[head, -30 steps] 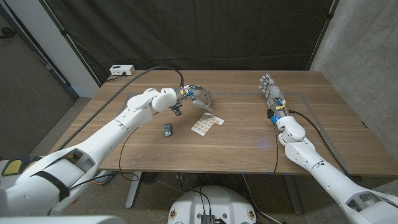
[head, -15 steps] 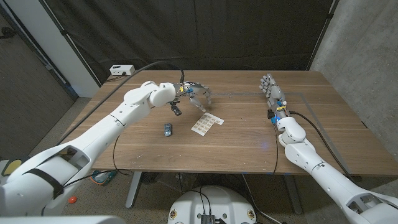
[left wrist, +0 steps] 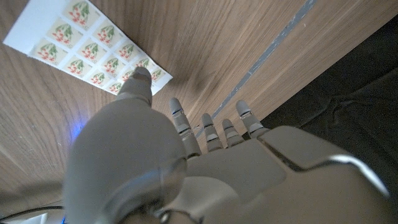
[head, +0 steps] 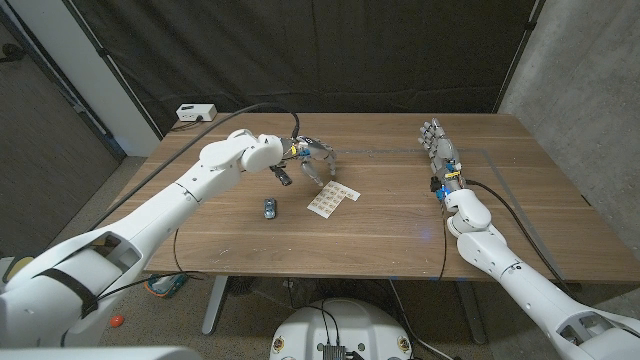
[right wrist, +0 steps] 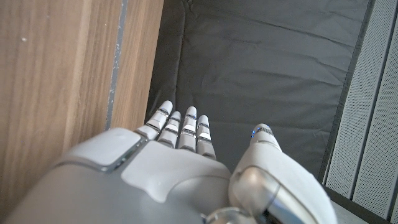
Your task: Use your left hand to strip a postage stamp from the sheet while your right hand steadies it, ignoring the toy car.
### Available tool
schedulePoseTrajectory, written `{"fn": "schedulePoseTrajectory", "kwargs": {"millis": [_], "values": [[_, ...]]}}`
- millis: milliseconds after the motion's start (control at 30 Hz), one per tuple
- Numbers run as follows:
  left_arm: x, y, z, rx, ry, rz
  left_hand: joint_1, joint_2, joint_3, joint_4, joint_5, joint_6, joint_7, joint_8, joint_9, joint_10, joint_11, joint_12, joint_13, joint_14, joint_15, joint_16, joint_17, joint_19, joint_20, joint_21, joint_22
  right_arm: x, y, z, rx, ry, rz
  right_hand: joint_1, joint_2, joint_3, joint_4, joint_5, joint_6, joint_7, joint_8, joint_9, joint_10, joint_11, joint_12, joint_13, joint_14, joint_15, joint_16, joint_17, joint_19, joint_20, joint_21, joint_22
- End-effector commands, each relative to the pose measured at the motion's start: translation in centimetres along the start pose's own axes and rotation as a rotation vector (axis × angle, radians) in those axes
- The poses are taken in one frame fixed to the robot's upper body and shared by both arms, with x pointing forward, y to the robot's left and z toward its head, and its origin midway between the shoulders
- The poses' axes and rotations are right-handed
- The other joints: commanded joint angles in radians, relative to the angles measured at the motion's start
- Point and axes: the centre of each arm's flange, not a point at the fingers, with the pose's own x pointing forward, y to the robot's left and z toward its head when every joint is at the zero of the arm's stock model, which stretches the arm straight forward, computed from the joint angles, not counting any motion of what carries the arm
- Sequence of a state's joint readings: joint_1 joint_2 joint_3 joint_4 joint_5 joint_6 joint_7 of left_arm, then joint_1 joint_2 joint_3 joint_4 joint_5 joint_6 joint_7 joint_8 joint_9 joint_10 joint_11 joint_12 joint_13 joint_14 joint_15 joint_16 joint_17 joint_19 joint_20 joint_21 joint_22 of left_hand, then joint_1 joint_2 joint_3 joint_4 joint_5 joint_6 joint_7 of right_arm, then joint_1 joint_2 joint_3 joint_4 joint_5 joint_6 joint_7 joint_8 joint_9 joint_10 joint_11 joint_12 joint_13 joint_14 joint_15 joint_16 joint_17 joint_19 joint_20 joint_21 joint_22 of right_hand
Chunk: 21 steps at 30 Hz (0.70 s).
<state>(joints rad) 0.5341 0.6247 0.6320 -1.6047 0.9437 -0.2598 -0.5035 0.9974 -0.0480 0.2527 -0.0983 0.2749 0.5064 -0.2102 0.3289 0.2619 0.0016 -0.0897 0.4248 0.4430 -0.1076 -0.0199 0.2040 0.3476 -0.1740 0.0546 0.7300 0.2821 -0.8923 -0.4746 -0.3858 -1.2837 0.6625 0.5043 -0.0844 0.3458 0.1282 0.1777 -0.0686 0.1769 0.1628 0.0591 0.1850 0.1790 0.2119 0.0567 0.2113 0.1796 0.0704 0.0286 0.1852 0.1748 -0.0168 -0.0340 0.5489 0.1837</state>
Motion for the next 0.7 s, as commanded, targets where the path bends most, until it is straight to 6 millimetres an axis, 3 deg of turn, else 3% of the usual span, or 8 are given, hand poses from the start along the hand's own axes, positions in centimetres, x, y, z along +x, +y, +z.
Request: {"fn": "schedulePoseTrajectory", "kwargs": {"millis": [33, 333, 700], "values": [[0.2, -1.7, -0.8, 0.031, 0.027, 0.042, 0.029, 0.018, 0.008, -0.01, 0.012, 0.032, -0.006, 0.013, 0.004, 0.02, -0.015, -0.001, 0.003, 0.007, -0.014, 0.018, -0.004, -0.036, -0.009, 0.014, -0.002, 0.3, 0.3, -0.3, -0.002, 0.003, -0.003, -0.007, -0.001, -0.003, -0.001, 0.0, 0.006, 0.002, 0.005, 0.002, 0.009, -0.003, 0.005, 0.005, 0.009, 0.003, 0.005, 0.001, 0.008, 0.0, -0.001, 0.004], [0.8, -3.1, -0.9, -0.053, -0.023, 0.115, 0.033, 0.018, 0.004, -0.011, 0.013, 0.041, -0.006, 0.015, 0.002, 0.03, -0.018, 0.0, 0.004, 0.012, -0.02, 0.022, -0.008, -0.026, -0.01, 0.019, -0.004, 0.4, 0.3, -0.2, -0.008, 0.005, -0.01, -0.007, -0.002, -0.002, -0.002, 0.0, 0.006, 0.003, 0.005, 0.002, 0.01, 0.001, 0.005, 0.005, 0.01, 0.004, 0.003, 0.0, 0.009, 0.001, -0.002, 0.004], [1.0, -2.9, -0.2, -0.069, -0.053, 0.114, 0.02, 0.004, -0.012, -0.007, 0.012, 0.044, -0.004, 0.015, 0.001, 0.031, -0.01, -0.001, 0.005, 0.011, -0.02, 0.022, -0.012, -0.03, -0.009, 0.02, -0.006, 0.4, 0.1, -0.3, -0.006, 0.003, -0.011, -0.009, -0.003, -0.002, -0.002, 0.0, 0.006, 0.002, 0.004, 0.002, 0.011, 0.0, 0.005, 0.005, 0.011, 0.004, 0.002, 0.0, 0.009, 0.001, -0.005, 0.004]]}}
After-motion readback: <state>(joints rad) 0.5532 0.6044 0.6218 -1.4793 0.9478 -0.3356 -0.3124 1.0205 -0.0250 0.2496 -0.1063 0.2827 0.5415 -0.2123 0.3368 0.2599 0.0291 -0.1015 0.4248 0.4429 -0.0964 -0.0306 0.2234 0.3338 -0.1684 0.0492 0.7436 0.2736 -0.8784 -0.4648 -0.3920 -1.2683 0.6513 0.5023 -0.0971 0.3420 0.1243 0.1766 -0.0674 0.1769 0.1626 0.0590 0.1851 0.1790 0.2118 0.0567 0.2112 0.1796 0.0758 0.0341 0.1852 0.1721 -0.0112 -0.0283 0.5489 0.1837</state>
